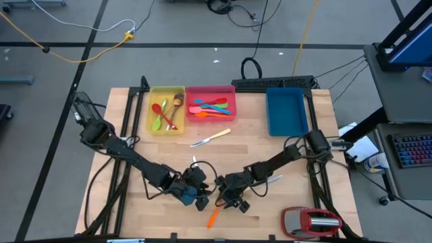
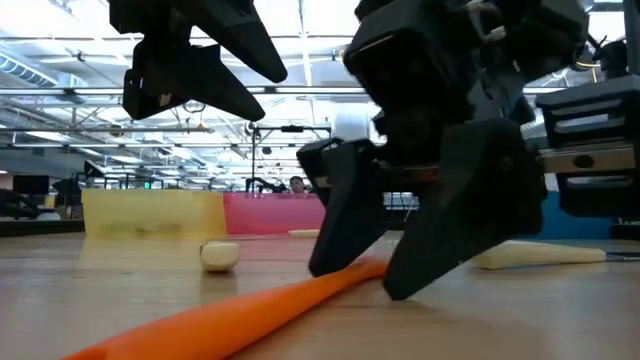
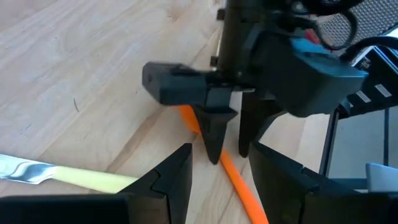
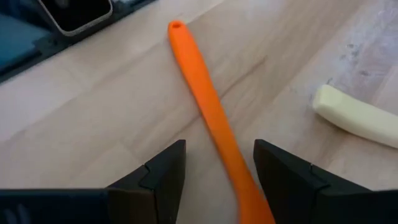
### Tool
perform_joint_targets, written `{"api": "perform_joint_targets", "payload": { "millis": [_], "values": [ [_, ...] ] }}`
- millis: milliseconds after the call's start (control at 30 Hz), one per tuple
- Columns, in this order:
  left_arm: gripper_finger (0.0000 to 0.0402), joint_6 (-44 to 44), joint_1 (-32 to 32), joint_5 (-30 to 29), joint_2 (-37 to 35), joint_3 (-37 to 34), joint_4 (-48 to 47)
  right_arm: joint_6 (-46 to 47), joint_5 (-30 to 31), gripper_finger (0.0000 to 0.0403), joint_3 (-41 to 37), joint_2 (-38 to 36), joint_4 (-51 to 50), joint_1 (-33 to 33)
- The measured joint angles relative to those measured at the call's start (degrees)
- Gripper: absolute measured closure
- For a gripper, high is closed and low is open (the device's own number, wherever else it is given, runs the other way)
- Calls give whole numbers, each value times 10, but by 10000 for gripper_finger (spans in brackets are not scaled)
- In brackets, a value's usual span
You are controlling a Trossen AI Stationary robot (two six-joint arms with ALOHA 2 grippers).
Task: Pick & Place Kitchen Items
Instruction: Put the orange spatula into the red bin
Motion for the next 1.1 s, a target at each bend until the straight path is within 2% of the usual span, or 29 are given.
{"api": "perform_joint_targets", "payload": {
  "millis": [167,267,567,767,867,1000,1100],
  "values": [
    [241,18,0,0,0,0,2,-2,-3,217,0,20,10,-17],
    [241,23,0,6,0,0,2,-4,-15,237,1,21,3,-30],
    [241,18,-14,25,2,0,5,-34,-31,381,1,21,-7,-44],
    [241,-2,-43,39,40,0,61,-33,-30,378,0,21,0,-44],
    [241,35,-60,42,74,0,116,-31,-31,382,0,21,1,-44],
    [240,80,-76,70,107,0,143,-21,-53,400,-1,18,3,-42],
    [235,39,-79,69,121,0,135,-12,-49,402,-1,17,1,-35]
  ]
}}
